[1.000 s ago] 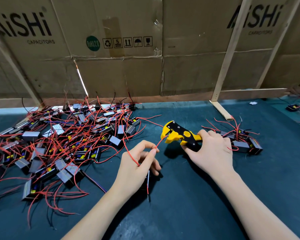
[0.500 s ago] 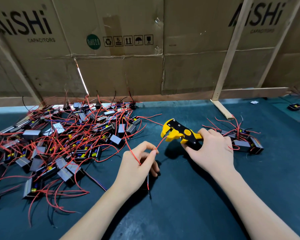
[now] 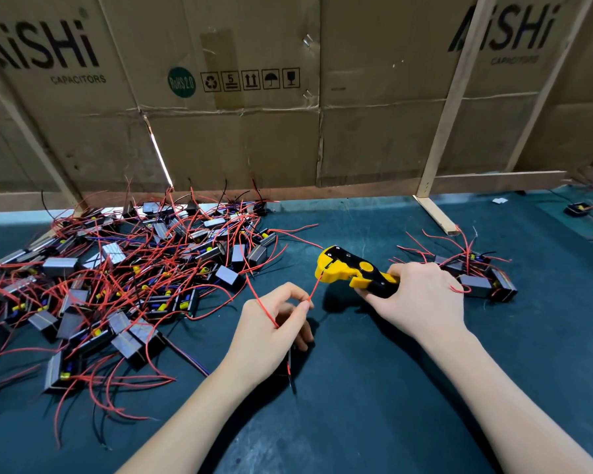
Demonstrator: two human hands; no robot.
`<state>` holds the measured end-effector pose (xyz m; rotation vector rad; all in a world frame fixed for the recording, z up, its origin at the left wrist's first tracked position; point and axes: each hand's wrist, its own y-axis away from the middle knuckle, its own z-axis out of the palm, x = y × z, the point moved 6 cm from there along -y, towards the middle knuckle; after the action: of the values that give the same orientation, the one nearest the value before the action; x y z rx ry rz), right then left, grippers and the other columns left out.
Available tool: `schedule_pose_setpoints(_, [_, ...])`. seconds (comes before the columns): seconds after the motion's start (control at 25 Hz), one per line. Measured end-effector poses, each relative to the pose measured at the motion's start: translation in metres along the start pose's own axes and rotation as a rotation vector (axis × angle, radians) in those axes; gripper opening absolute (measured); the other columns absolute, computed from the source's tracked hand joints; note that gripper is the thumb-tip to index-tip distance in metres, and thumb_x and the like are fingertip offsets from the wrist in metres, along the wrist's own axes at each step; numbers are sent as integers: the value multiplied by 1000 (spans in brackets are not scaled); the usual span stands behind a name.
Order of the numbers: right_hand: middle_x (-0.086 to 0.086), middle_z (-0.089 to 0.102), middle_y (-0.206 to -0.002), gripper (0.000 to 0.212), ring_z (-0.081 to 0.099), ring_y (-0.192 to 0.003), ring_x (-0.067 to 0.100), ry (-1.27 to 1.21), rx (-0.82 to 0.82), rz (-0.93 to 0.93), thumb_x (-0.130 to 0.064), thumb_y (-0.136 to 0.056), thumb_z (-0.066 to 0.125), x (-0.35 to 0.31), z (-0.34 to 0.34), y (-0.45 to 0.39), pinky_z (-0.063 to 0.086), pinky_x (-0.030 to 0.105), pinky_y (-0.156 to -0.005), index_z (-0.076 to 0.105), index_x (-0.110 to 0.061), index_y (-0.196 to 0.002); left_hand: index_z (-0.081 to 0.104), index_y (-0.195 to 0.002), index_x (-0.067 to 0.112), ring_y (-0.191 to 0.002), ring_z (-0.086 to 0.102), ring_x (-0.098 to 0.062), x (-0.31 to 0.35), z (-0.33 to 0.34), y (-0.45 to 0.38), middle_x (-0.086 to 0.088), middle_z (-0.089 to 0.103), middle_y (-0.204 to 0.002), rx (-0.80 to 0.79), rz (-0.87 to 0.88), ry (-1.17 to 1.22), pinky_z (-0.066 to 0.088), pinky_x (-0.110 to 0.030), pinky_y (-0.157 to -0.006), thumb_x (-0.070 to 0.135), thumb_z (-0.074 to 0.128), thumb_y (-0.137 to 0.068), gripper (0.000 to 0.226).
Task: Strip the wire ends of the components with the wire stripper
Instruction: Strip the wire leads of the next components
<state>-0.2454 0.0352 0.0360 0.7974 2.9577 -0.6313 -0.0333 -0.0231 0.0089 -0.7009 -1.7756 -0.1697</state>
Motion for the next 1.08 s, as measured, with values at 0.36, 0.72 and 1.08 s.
schedule_pose_setpoints(0.36, [2, 66, -90, 56, 61, -94, 29, -2, 101, 29, -70, -72, 60, 14, 4, -4, 35, 38, -81, 64, -19, -95, 67, -84, 17, -42, 38, -8, -2, -25, -10, 6, 58, -65, 109, -94, 41, 34, -15, -46, 20, 84, -75, 19])
schedule_pose_setpoints(0.72, [0, 61, -82, 52, 60, -89, 30, -103, 125, 120, -70, -73, 59, 24, 2, -5, 36, 38, -77, 57, -19, -83, 62, -103, -3, -70, 72, -19, -14, -12, -11, -18, 74, -86, -86, -341, 599, 57, -21, -62, 8, 50, -97, 18])
schedule_pose_setpoints(1.08, [2, 64, -87, 53, 61, -91, 30, -131, 95, 180, -72, -75, 57, 25, 0, -5, 40, 38, -82, 62, -22, -91, 67, -102, 4, -37, 24, -6, -5, -21, -13, 3, 38, -44, -76, -271, 220, 21, -12, -37, 17, 36, -106, 34])
